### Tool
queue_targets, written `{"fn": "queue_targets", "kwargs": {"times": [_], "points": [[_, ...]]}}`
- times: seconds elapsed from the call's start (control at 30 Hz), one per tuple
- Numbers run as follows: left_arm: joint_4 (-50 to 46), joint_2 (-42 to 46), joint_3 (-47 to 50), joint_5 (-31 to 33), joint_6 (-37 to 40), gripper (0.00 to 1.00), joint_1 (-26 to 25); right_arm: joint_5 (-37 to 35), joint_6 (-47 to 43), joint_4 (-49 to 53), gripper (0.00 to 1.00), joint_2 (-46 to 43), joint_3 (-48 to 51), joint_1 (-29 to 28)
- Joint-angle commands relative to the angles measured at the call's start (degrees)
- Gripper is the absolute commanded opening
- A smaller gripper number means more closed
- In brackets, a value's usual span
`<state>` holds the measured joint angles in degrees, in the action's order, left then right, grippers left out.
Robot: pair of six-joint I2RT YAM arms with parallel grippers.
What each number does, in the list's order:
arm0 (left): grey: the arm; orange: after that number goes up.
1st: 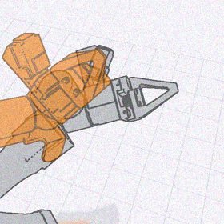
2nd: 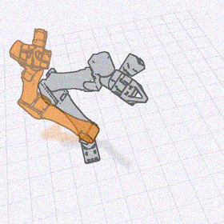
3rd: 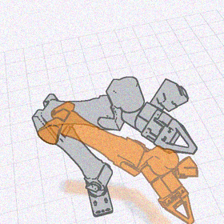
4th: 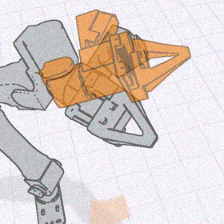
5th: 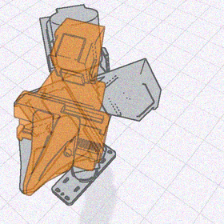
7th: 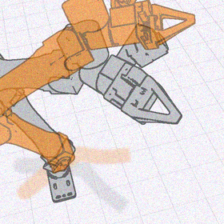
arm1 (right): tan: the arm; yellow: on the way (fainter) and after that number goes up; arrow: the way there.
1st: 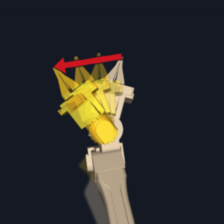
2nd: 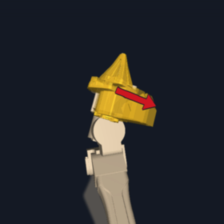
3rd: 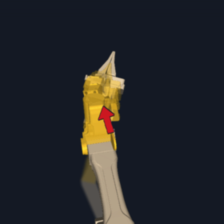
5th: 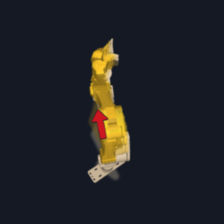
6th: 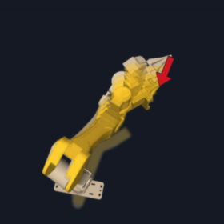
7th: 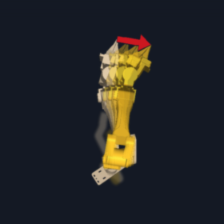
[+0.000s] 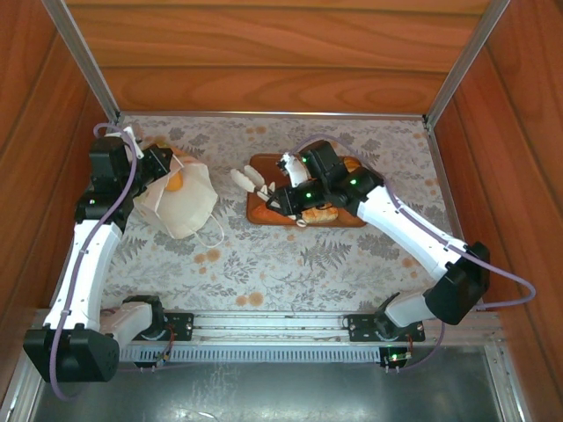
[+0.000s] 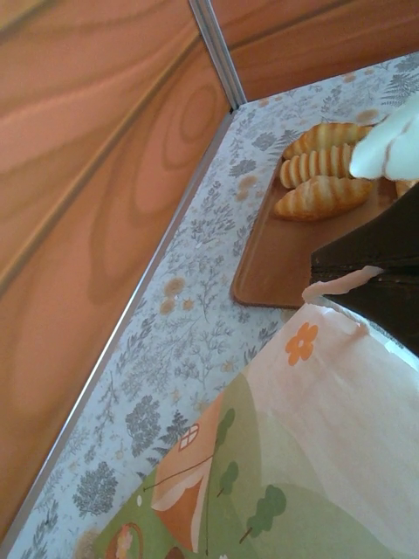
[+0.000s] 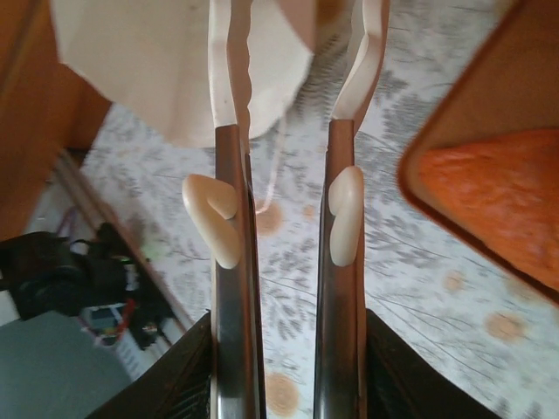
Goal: Take the fake bread out of the paper bag
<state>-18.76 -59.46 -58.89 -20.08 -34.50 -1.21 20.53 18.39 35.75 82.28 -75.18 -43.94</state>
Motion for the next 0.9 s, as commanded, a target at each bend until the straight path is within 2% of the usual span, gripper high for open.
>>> {"fn": "queue_targets", "kwargs": {"times": [0.0,0.17,0.37,0.63,0.87], "points": [[0.14,-0.8,-2.4,-1.19,-0.3,0.0,-1.17,7.06,1.98,-9.72,0.4,-0.43,0.98,-2.11],[0.15,-2.84,-4.18,-0.58,-0.39,0.0,-3.81,8.79,2.41,-5.89,0.39,4.66,-2.96,-3.88],[0.6,-5.8,-6.44,-0.17,-0.57,0.0,-6.4,7.28,2.11,-4.77,0.38,8.53,-4.17,-6.21],[1.09,-8.57,-8.15,-0.17,-0.57,0.0,-7.31,6.36,1.67,-0.51,0.37,15.23,-8.28,-7.22],[1.21,-8.01,-7.29,0.21,-0.44,0.0,-7.34,6.45,5.84,-3.12,0.38,19.61,-11.25,-8.25]]}}
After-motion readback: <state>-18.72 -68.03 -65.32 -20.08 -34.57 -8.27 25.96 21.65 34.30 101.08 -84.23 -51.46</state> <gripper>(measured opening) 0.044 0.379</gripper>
